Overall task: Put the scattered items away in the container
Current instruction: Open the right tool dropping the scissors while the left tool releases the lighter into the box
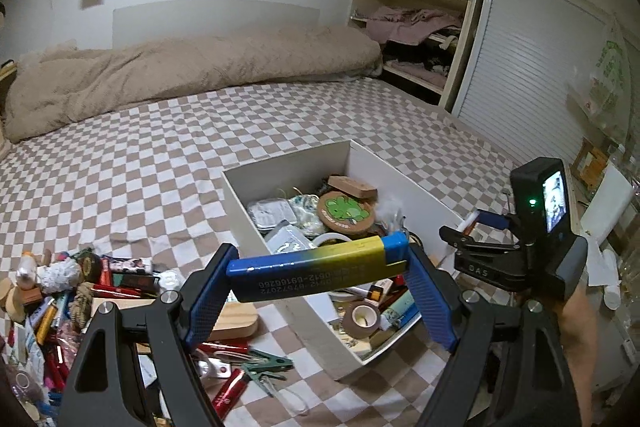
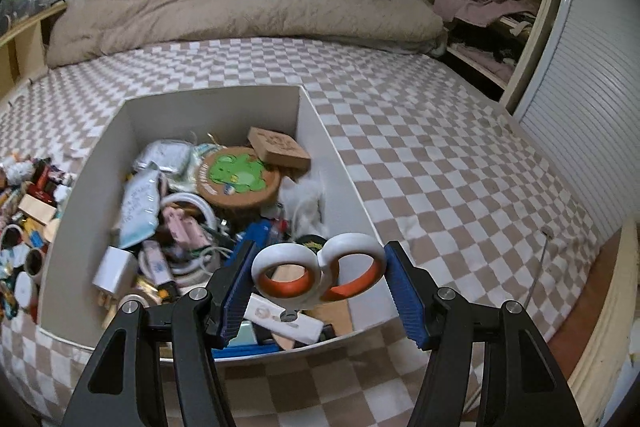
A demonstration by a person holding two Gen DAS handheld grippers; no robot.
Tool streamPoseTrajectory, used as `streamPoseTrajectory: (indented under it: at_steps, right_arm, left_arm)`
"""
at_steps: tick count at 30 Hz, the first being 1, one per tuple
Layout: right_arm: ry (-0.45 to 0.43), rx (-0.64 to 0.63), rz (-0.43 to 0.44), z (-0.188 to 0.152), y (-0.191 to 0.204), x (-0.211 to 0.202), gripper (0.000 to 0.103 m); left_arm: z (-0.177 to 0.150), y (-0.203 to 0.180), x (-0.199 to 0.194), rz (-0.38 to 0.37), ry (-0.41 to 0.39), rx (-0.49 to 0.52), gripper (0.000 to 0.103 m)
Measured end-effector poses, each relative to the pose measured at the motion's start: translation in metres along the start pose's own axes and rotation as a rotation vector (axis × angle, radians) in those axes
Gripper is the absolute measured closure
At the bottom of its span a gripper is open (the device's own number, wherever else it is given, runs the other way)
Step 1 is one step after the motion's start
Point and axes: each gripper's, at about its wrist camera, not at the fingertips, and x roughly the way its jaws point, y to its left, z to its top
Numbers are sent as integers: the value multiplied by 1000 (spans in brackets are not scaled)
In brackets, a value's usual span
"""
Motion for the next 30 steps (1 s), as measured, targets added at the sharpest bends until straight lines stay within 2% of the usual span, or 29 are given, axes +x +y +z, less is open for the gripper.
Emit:
streamPoseTrajectory:
  at_steps: [1, 4, 7, 16, 25, 28, 30]
  right_arm:
    - [6, 12, 0, -1, -2, 2, 37]
    - [-8, 46, 25, -2, -9, -1, 0]
    - [-52, 68, 24, -1, -13, -12, 0]
    - [-171, 211, 121, 3, -26, -35, 0]
    - [-192, 270, 216, 3, -24, -34, 0]
    - [-178, 285, 266, 3, -21, -30, 0]
    - [-172, 272, 263, 3, -16, -28, 0]
  left_arm:
    - [0, -1, 2, -2, 3, 2, 20]
    - [0, -6, 9, -6, 16, 12, 20]
    - [0, -9, 17, -6, 29, 20, 20]
    - [-1, -16, 53, -8, 102, 25, 20]
    - [-16, -32, 84, -25, 196, 80, 20]
    - [-21, -35, 90, -35, 228, 74, 20]
    - [-24, -36, 92, -45, 250, 65, 20]
